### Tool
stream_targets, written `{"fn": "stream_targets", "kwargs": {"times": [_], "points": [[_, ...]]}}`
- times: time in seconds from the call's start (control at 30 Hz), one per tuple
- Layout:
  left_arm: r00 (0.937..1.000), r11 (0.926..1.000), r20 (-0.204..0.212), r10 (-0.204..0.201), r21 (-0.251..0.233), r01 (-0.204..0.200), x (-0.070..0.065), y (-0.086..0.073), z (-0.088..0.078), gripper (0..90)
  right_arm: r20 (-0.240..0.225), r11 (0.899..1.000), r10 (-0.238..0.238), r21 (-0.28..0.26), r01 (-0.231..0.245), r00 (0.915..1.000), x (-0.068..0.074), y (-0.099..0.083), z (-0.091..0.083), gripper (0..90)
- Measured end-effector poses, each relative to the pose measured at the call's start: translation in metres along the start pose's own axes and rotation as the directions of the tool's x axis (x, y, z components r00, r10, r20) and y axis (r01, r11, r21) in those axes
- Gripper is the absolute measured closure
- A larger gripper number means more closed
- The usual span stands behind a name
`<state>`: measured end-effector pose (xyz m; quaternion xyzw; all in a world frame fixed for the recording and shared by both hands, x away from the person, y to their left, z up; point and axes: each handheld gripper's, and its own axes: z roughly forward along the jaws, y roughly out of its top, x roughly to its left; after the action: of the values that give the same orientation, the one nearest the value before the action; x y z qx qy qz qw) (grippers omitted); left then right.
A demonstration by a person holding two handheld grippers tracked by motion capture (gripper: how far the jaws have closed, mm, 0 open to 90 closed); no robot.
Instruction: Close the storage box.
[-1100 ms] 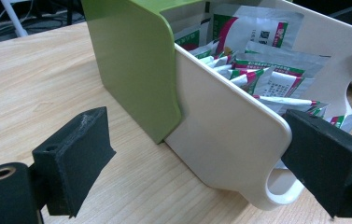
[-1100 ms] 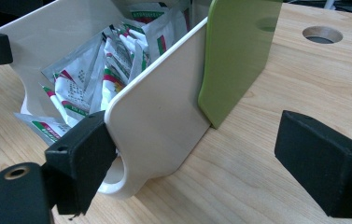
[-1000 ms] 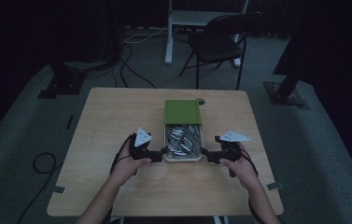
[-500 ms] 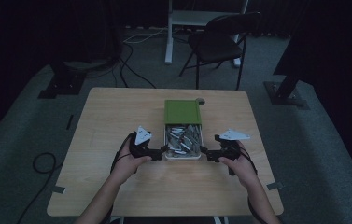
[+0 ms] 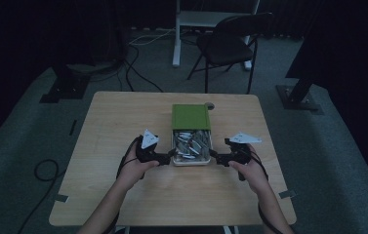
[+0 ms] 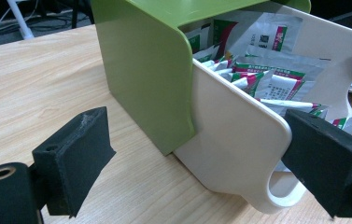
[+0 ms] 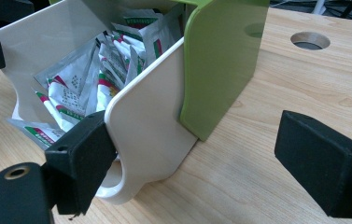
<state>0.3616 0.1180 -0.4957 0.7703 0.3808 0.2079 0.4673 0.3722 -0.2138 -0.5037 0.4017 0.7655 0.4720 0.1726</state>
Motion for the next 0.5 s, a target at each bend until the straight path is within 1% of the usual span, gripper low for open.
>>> {"fn": "stream_targets", "kwargs": {"times": [0.17,0.5], "points": [[1.0000,1.0000,-0.001,0.000,0.000,0.000,0.0010,0.0012,0.0008,10.4,0.001,1.000,0.007,-0.004,-0.007,1.0000,-0.0012,0.0008,0.0011,12.4],[0.9998,1.0000,-0.017,-0.004,-0.005,0.004,0.0044,0.0035,0.0045,10.4,0.004,1.000,0.016,-0.002,-0.016,0.9999,-0.0033,0.0032,0.0050,12.4]]}}
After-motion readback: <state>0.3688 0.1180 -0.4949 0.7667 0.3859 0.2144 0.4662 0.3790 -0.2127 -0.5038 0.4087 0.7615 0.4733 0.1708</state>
